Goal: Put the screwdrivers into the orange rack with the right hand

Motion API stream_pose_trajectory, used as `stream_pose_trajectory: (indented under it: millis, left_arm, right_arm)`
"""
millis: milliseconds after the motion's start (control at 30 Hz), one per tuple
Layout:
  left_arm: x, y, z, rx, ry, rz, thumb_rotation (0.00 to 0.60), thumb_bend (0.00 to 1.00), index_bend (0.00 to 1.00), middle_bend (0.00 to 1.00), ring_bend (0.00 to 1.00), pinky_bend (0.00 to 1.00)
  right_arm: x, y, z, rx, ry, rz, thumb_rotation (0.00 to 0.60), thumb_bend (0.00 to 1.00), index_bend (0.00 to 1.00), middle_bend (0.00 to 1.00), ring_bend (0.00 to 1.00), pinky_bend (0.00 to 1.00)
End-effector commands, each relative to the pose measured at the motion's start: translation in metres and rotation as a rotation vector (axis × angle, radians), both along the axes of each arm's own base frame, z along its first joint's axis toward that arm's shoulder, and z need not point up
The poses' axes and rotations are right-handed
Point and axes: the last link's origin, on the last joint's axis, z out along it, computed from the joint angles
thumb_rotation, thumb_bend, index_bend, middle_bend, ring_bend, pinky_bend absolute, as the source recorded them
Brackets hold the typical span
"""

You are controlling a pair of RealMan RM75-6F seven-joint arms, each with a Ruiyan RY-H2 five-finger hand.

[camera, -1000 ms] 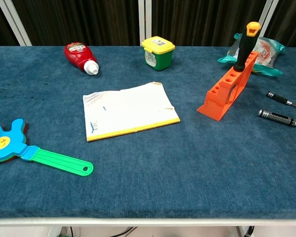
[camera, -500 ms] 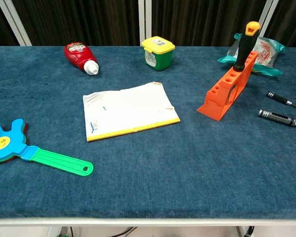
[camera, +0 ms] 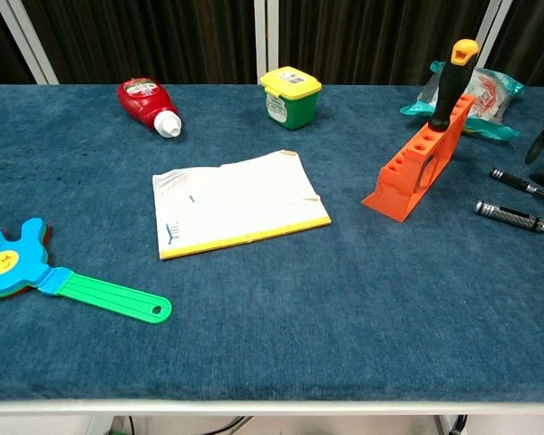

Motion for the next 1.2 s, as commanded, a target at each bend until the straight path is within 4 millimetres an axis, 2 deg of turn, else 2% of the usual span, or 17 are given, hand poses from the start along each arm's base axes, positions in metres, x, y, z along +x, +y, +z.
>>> stream_pose_trajectory:
  millis: [33,167,500,1200]
  left_arm:
    - [0.000,0.000,0.000,-0.001,0.000,0.000,0.600,0.06,0.16,0.08,0.03,0.18]
    - [0.000,0.000,0.000,-0.002,0.000,0.000,0.600,0.06,0.16,0.08,0.03,0.18]
    - [0.000,-0.001,0.001,0.000,-0.003,-0.006,0.600,0.06,0.16,0.08,0.03,0.18]
    - [0.000,-0.001,-0.001,-0.005,0.002,-0.003,0.600,0.06,0.16,0.08,0.03,0.18]
  right_arm:
    - [0.002,-0.003,-0.005,0.010,0.006,-0.007,0.600,0.33,0.44,0.00,0.00,0.00]
    - [0.006,-0.007,-0.010,0.022,0.021,-0.009,0.600,0.37,0.42,0.00,0.00,0.00]
    - [0.008,-0.007,-0.022,0.040,0.038,-0.014,0.600,0.36,0.43,0.00,0.00,0.00]
    - [0.010,-0.007,-0.025,0.039,0.075,0.010,0.600,0.39,0.50,0.00,0.00,0.00]
